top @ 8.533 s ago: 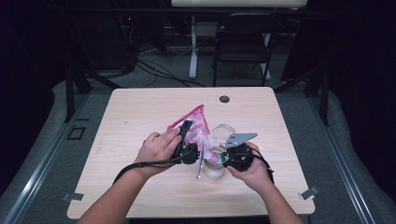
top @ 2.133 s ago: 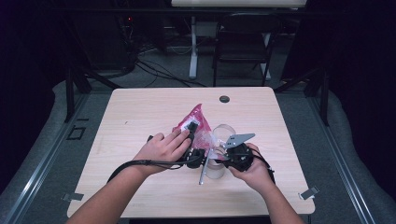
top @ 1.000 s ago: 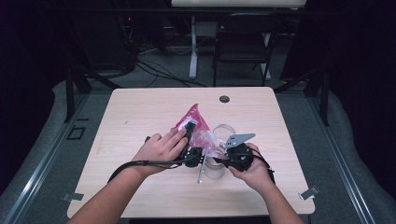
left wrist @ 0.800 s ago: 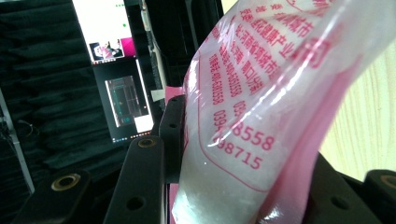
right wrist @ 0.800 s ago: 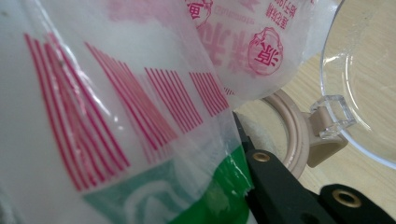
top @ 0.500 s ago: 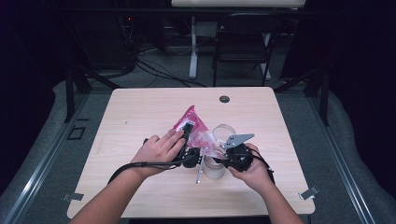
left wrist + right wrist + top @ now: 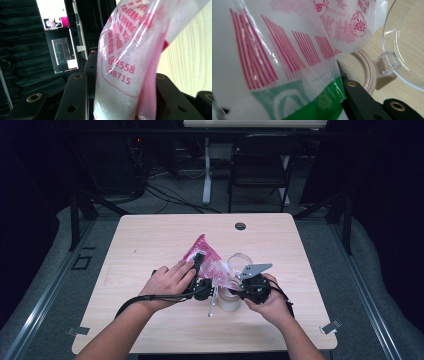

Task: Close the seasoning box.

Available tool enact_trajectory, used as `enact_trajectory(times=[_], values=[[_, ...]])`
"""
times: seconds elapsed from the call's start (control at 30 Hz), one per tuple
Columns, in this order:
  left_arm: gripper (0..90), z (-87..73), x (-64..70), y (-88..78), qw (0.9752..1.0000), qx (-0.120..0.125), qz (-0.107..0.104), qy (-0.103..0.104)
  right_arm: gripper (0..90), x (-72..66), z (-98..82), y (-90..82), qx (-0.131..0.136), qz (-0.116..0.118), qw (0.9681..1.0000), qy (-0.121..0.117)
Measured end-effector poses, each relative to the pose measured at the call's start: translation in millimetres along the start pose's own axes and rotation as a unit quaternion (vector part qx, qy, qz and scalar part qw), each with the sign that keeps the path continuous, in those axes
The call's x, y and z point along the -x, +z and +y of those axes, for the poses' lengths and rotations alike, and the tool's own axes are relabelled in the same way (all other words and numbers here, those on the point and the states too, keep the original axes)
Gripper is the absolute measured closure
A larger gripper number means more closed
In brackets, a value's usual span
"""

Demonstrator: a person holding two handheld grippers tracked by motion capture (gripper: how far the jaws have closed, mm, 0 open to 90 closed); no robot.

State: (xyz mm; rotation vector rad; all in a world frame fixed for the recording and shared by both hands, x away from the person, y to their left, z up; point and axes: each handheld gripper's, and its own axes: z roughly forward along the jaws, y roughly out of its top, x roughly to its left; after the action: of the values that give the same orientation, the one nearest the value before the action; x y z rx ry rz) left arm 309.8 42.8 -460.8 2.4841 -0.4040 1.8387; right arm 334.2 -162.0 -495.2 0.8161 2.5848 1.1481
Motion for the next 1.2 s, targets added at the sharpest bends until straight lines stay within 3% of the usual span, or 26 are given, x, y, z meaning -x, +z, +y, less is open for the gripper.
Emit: enact_trajectory(times=[0.47, 0.73, 1.0, 1.2], values=[[65.1, -2.0, 4.0, 2.1, 0.9999, 0.000, -0.003, -0.011, 90.0, -0.1, 0.0, 0.3, 0.000, -0.002, 1.0000, -0.001], [65.4, -2.8, 4.7, 2.6, 0.9999, -0.006, -0.008, -0.005, 90.0, -0.2, -0.1, -0.1, 0.004, -0.003, 1.0000, 0.001], [67.1, -5.0, 4.6, 2.4, 0.9998, -0.003, -0.012, -0.019, 90.0, 0.2, 0.8, -2.5, 0.007, -0.001, 1.0000, 0.001], [69.7, -7.6, 4.2, 2.1, 0.9996, -0.005, -0.012, -0.023, 90.0, -1.6, 2.9, -5.6, 0.027, 0.001, 0.9996, 0.007]])
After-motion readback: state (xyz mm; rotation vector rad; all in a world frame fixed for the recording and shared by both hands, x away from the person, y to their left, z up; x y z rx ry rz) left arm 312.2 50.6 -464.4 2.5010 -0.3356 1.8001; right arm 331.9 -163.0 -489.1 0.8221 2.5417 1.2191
